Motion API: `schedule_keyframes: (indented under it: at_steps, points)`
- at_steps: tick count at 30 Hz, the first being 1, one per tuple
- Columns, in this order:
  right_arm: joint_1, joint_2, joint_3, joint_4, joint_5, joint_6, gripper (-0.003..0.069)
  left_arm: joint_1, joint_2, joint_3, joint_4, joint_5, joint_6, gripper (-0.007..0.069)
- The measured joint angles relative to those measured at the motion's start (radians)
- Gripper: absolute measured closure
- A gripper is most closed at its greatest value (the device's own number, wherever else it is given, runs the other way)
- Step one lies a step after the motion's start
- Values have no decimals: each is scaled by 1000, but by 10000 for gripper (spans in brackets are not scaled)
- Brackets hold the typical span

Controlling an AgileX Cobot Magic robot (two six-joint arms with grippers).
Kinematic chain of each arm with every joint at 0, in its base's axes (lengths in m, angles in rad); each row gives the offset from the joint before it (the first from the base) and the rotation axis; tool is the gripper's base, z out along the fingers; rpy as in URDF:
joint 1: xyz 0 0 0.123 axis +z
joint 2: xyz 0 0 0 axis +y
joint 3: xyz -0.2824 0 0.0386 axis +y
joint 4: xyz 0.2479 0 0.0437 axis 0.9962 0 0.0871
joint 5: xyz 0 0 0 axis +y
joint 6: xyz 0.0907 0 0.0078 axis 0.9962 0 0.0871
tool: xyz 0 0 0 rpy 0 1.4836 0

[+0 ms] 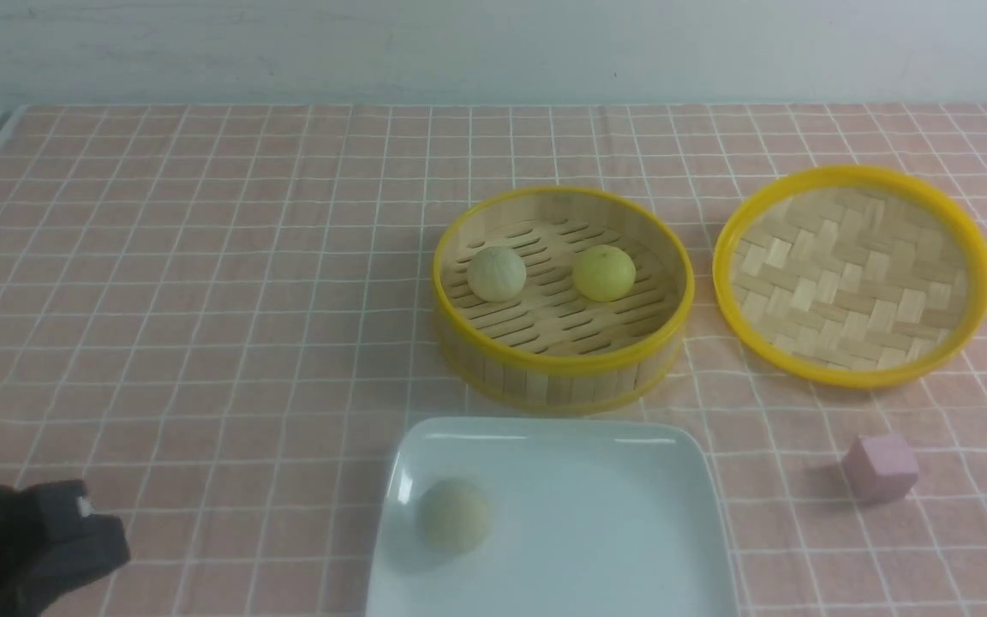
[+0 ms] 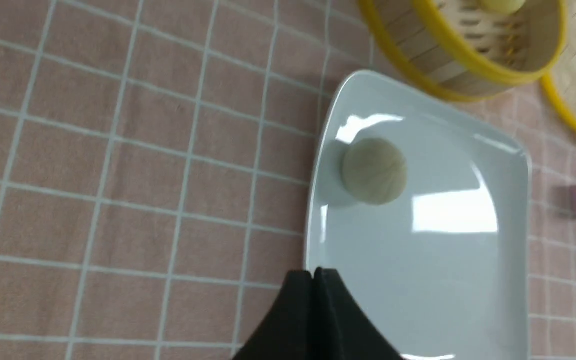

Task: Put the steamed buns into the plate on the pink tablecloth.
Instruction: 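Reach toward a bun in the bamboo steamer with the right gripper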

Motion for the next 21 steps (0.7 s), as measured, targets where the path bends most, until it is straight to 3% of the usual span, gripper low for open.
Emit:
schedule_keyframes:
  at_steps: [4,7,9,13,15,20,21]
  points:
    - [44,179,-51,312,-3,-318,650,0,119,0,-11,1,56,623]
    - [110,312,-125,424,-22,-435,620,0,173,0,-17,0,68,623]
    - [173,401,-197,430,-46,-453,589,0,199,0,-17,-1,70,621]
    - [299,617,-425,314,-117,-392,491,0,218,0,-16,-12,72,612]
    - [323,677,-496,265,-143,-349,464,0,218,0,-15,-18,72,609]
    - [363,917,-814,-47,-247,-105,320,0,218,0,-14,-38,73,596]
    - [363,917,-814,-47,-247,-105,320,0,218,0,-14,-38,73,596]
